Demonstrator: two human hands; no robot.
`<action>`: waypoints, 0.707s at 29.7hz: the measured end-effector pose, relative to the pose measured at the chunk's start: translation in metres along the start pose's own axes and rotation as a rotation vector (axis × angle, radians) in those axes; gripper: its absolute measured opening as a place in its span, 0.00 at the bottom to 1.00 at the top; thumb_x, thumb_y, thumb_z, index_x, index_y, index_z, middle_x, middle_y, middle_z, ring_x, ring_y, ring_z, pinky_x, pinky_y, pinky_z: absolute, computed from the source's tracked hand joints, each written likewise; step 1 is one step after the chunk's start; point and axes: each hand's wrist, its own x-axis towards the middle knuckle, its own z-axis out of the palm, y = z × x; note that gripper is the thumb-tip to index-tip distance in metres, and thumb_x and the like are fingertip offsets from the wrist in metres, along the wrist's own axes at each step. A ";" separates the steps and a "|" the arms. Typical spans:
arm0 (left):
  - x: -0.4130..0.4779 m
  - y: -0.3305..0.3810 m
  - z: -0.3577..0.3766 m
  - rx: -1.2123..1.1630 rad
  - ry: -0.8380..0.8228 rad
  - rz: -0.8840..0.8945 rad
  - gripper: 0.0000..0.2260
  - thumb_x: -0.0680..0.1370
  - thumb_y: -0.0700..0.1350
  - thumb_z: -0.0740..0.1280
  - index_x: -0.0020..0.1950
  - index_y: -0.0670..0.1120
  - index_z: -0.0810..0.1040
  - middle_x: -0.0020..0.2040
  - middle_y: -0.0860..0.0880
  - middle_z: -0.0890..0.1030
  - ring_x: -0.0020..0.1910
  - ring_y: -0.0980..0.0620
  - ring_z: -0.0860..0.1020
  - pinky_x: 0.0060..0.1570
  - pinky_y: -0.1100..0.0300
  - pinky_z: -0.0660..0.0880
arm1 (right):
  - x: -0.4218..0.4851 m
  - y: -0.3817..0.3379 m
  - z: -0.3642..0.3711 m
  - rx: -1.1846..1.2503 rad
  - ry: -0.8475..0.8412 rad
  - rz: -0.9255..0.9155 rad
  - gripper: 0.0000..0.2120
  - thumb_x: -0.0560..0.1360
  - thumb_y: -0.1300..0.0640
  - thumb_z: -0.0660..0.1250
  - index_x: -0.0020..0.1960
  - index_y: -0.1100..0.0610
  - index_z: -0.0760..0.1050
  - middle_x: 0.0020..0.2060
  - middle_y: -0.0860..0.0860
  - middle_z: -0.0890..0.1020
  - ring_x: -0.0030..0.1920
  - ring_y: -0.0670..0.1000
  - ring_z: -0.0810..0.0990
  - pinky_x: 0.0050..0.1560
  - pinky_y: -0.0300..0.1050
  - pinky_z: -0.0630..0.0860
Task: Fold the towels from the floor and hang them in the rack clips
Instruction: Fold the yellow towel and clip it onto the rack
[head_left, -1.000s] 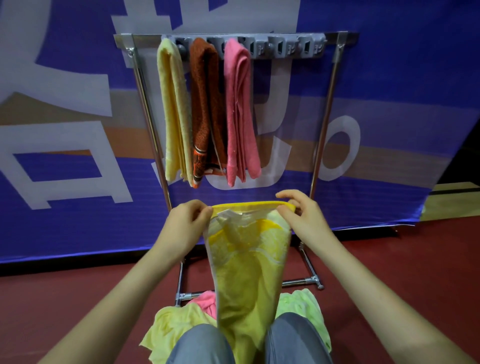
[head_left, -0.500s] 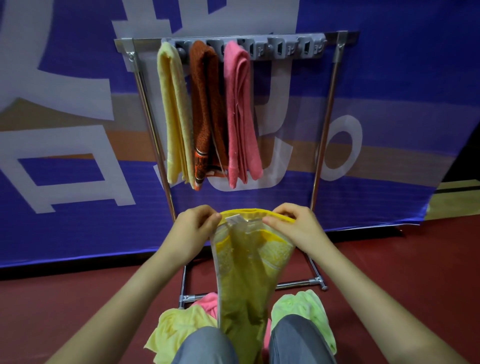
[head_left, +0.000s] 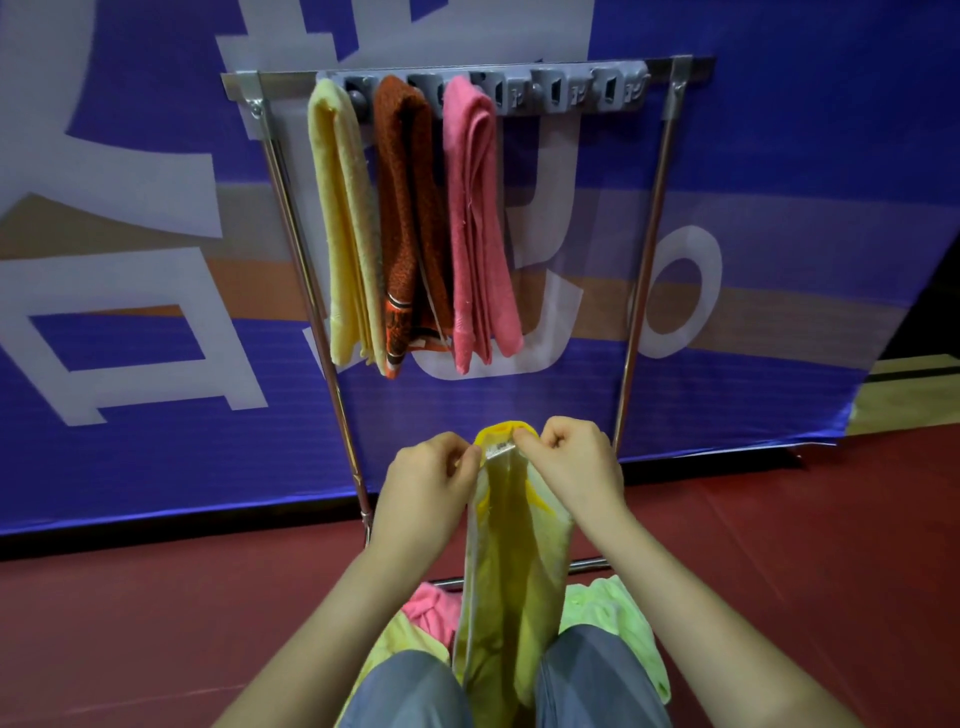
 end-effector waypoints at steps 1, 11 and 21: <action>-0.001 0.001 0.002 0.002 -0.002 -0.002 0.11 0.76 0.47 0.63 0.41 0.41 0.79 0.35 0.43 0.82 0.36 0.45 0.78 0.38 0.53 0.72 | 0.001 0.001 0.000 0.032 -0.015 0.013 0.22 0.68 0.49 0.67 0.24 0.56 0.60 0.20 0.51 0.64 0.29 0.53 0.66 0.29 0.45 0.59; -0.009 0.002 0.017 0.023 -0.052 0.009 0.11 0.77 0.48 0.61 0.44 0.42 0.79 0.37 0.43 0.82 0.38 0.44 0.78 0.38 0.55 0.70 | -0.001 0.005 0.009 0.286 -0.197 0.073 0.18 0.72 0.57 0.67 0.25 0.53 0.69 0.16 0.44 0.70 0.21 0.41 0.68 0.28 0.37 0.63; -0.019 -0.001 0.017 0.039 -0.103 0.042 0.14 0.71 0.55 0.67 0.44 0.43 0.78 0.36 0.45 0.81 0.38 0.46 0.79 0.40 0.50 0.75 | -0.014 0.002 0.017 0.397 -0.208 0.127 0.20 0.74 0.58 0.61 0.24 0.55 0.64 0.19 0.48 0.67 0.24 0.47 0.66 0.28 0.40 0.64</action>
